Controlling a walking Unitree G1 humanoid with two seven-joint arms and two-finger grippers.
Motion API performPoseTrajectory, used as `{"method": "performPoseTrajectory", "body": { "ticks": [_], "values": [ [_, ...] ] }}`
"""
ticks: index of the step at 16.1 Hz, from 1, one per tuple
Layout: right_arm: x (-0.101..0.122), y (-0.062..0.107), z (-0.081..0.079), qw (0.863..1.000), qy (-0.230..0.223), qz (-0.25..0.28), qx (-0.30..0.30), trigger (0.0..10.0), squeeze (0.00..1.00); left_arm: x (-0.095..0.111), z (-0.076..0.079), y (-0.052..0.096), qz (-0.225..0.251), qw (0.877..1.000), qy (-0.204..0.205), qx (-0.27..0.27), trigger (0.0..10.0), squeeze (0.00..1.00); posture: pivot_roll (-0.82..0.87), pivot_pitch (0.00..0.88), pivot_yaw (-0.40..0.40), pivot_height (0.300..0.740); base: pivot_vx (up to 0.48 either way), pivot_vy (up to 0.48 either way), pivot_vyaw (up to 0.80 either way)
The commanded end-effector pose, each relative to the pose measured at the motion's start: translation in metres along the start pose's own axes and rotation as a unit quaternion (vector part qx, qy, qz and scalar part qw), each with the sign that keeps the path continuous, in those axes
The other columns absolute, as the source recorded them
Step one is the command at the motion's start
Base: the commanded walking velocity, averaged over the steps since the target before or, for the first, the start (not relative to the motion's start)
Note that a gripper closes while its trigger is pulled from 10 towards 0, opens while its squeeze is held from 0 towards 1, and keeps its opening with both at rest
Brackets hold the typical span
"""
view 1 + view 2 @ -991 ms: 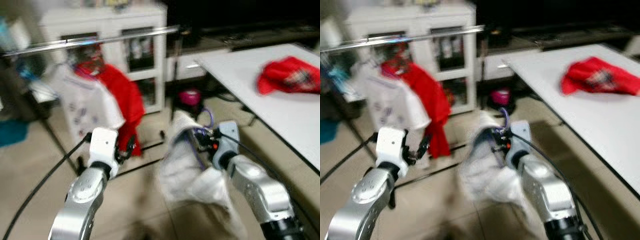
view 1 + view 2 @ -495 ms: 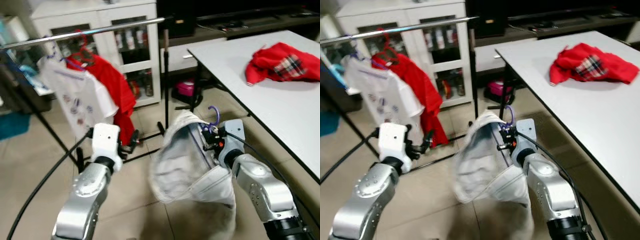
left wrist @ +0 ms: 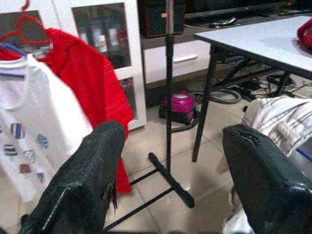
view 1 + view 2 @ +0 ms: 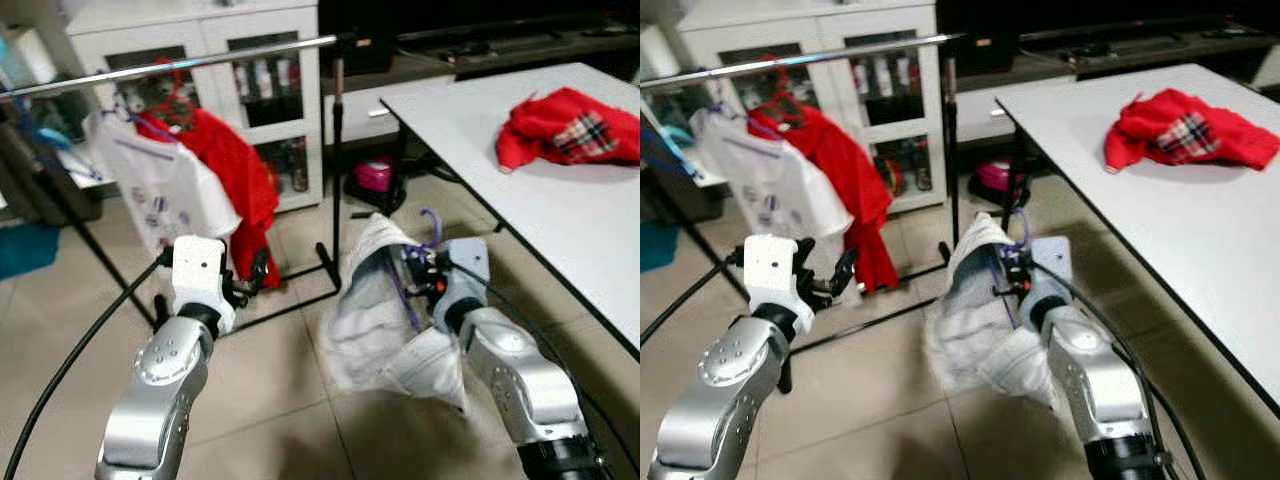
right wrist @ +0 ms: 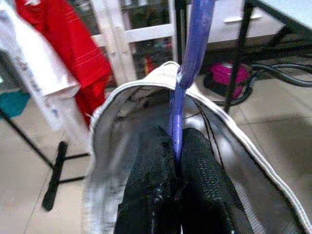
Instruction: Hang hanger
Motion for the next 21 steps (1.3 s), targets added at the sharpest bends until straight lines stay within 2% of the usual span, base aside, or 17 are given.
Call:
{"method": "performPoseTrajectory", "body": {
  "ticks": [1,3,5,11,15,21],
  "values": [
    [0.0184,0.0009,-0.0046,0.999,0.002,0.046,0.007,10.0,0.00,0.0013,0.0012,-0.0011,0.002,1.000,0.001,-0.008,10.0,0.00,-0.08,0.000,0.085,0.740,0.296,0.000,0.00],
    [0.0171,0.0023,-0.0038,0.999,-0.002,0.045,0.005,10.0,0.00,0.0016,0.0014,-0.0014,0.003,1.000,0.002,-0.011,10.0,0.00,-0.07,0.000,0.084,0.740,0.300,0.000,0.00],
    [0.0155,0.0021,-0.0038,0.999,-0.004,0.043,0.005,10.0,0.00,0.0017,0.0007,-0.0015,0.003,1.000,0.001,-0.012,10.0,0.00,-0.07,0.000,0.084,0.740,0.296,0.000,-0.80],
    [0.0168,0.0009,-0.0050,0.999,0.001,0.048,0.006,10.0,0.00,0.0019,0.0018,-0.0032,0.003,1.000,0.001,-0.018,10.0,0.00,-0.07,0.000,0.090,0.740,0.296,0.000,0.00],
    [0.0184,0.0003,-0.0056,0.998,0.027,0.048,0.009,10.0,0.00,0.0020,0.0024,-0.0035,0.001,1.000,0.002,-0.018,10.0,0.00,-0.07,0.000,0.086,0.740,0.297,0.000,0.00],
    [0.0201,-0.0009,-0.0057,0.998,0.040,0.052,0.008,10.0,0.00,0.0032,0.0043,-0.0021,0.002,1.000,-0.008,-0.023,10.0,0.00,-0.07,0.000,0.082,0.740,0.299,0.000,0.75]
  ]
}}
Point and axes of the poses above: a point about 5 cm out from each wrist's last joint towards the gripper, its own y axis pointing back from the gripper into the wrist, its own x axis along the axis of the wrist's last joint, z = x × y, the point moved 1 cm from there along -y, pointing out of the wrist towards the gripper, and after that the axes turned 7 degrees about -y, right-handed, at the moved point
